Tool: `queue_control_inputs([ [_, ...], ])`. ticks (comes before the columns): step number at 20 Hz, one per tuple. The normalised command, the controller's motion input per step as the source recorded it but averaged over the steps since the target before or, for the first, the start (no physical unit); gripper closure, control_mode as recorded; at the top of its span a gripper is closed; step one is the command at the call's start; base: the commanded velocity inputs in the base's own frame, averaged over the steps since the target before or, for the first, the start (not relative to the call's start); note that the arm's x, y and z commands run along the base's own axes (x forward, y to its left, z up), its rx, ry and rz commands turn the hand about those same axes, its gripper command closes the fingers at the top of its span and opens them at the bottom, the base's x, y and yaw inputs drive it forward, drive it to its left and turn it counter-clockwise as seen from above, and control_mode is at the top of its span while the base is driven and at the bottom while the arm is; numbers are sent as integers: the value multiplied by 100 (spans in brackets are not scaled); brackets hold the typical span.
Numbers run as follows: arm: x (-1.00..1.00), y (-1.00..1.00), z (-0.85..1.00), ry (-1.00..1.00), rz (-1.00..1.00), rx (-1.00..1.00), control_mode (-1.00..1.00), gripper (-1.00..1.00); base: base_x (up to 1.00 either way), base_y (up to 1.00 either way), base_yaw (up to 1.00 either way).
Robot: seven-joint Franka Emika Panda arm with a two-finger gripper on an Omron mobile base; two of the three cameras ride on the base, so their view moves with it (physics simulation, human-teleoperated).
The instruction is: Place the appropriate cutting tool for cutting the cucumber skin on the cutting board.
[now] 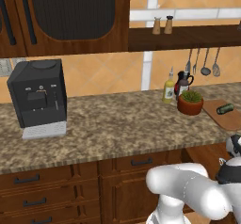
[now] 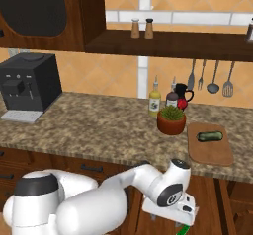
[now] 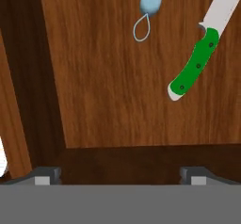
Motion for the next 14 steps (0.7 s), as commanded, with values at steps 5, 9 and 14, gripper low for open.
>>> queue_control_inputs([
  [5,63,-2,0,0,-1,0,-100,-100,0,0,0],
  [9,23,-39,-35,0,-1,0,-100,-100,0,0,0],
  [14,33,-23,-31,-2,-1,0,-100,-100,0,0,0],
])
